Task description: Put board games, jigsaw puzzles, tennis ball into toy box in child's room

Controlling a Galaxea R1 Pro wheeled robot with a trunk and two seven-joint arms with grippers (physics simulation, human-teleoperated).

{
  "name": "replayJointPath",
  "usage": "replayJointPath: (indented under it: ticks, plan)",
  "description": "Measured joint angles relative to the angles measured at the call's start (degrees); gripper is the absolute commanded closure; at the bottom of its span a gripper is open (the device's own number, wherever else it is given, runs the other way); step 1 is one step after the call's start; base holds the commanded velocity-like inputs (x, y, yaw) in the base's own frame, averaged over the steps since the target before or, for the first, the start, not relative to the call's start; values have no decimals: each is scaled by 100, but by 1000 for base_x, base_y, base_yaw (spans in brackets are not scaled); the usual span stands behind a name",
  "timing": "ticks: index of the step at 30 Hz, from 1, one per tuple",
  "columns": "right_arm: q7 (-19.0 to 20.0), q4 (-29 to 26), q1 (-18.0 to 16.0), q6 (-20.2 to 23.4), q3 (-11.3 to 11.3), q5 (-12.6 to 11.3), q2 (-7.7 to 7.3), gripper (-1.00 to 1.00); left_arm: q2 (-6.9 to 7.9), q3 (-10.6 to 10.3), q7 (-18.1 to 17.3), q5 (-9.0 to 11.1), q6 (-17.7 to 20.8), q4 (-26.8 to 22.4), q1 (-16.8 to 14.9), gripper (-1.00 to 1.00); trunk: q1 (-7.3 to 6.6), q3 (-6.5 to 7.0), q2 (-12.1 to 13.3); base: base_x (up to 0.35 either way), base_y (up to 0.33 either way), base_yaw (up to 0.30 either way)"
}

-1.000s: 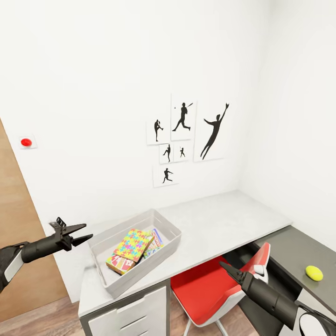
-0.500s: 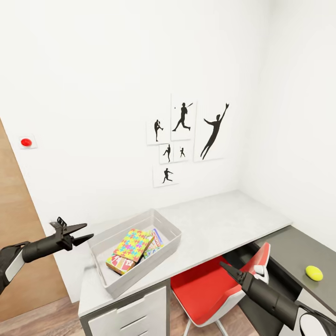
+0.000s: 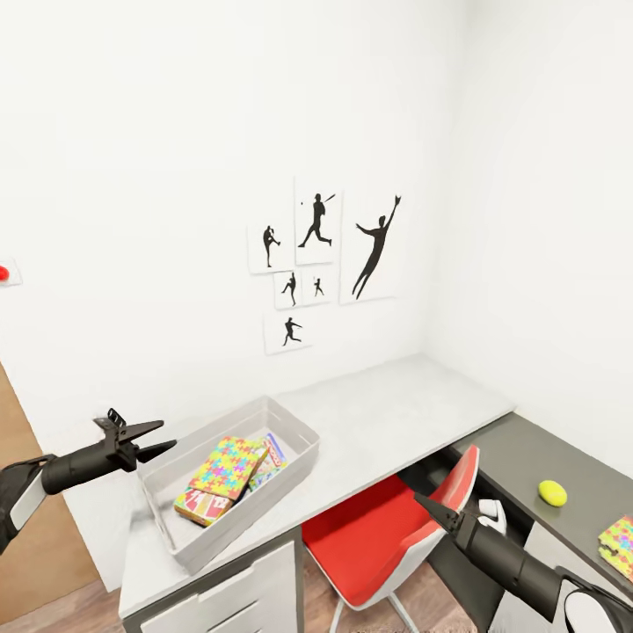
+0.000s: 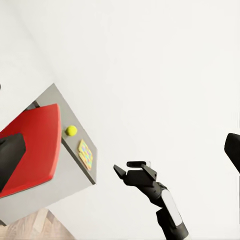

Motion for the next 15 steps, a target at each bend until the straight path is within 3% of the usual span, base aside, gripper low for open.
replayJointPath:
  ticks: [15]
  plan:
    - [-1, 0, 1, -3, -8, 0, 0, -100, -8, 22, 1, 2, -8, 0, 0, -100, 0, 0, 0, -24, 39, -280]
